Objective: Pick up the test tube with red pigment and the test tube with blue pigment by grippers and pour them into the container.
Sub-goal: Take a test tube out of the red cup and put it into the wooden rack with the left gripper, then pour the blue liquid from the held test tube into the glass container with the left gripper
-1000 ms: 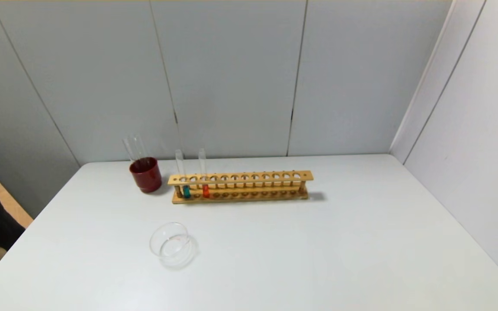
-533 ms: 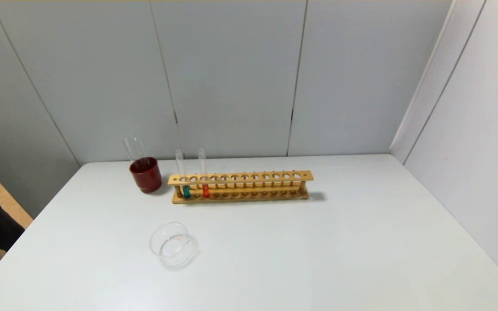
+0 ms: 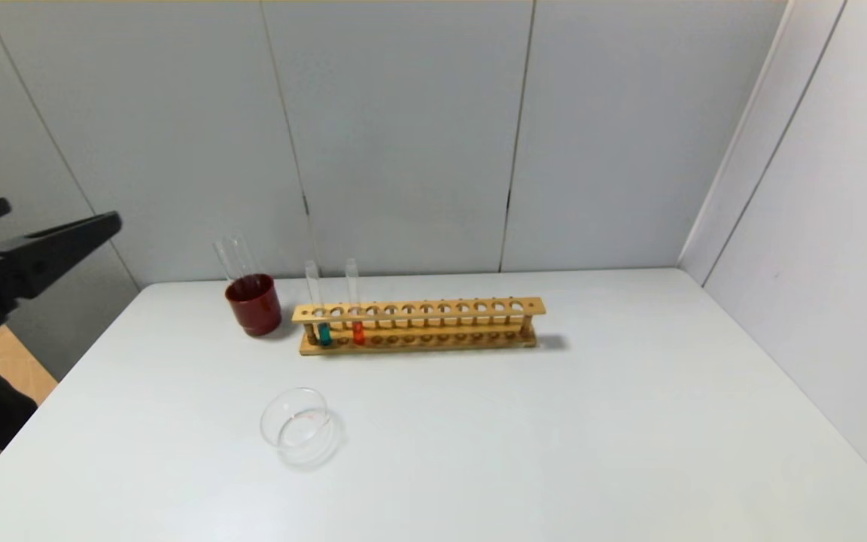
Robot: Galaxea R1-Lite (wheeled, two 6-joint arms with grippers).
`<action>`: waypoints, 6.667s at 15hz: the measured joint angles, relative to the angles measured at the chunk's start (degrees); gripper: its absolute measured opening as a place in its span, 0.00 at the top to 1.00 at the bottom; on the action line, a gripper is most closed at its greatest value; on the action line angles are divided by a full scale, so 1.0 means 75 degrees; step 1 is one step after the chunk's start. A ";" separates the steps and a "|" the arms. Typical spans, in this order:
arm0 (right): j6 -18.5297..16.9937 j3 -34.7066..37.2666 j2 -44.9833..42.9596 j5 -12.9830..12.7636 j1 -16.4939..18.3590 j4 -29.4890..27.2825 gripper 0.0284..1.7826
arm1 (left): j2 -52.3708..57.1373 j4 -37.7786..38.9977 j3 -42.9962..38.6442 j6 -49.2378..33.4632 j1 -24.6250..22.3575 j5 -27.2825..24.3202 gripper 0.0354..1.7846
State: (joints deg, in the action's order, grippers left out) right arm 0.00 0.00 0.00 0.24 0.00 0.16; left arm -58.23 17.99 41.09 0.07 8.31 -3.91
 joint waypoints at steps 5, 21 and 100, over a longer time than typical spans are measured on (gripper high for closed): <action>0.0000 0.0000 0.0000 -0.0003 0.0000 0.0000 0.02 | -0.2316 0.0540 0.0333 -0.0010 -0.0041 -0.0426 0.02; 0.0000 0.0000 0.0000 0.0000 0.0000 0.0000 0.02 | -0.7139 0.3257 0.1143 -0.0089 0.0031 -0.0954 0.02; 0.0000 0.0000 0.0000 -0.0003 0.0000 0.0000 0.02 | -0.1710 -0.1338 -0.0088 0.4114 -0.0632 -0.2098 0.84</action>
State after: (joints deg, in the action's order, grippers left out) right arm 0.00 0.00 0.00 0.22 0.00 0.16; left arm -71.06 7.96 40.44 30.93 3.57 -19.65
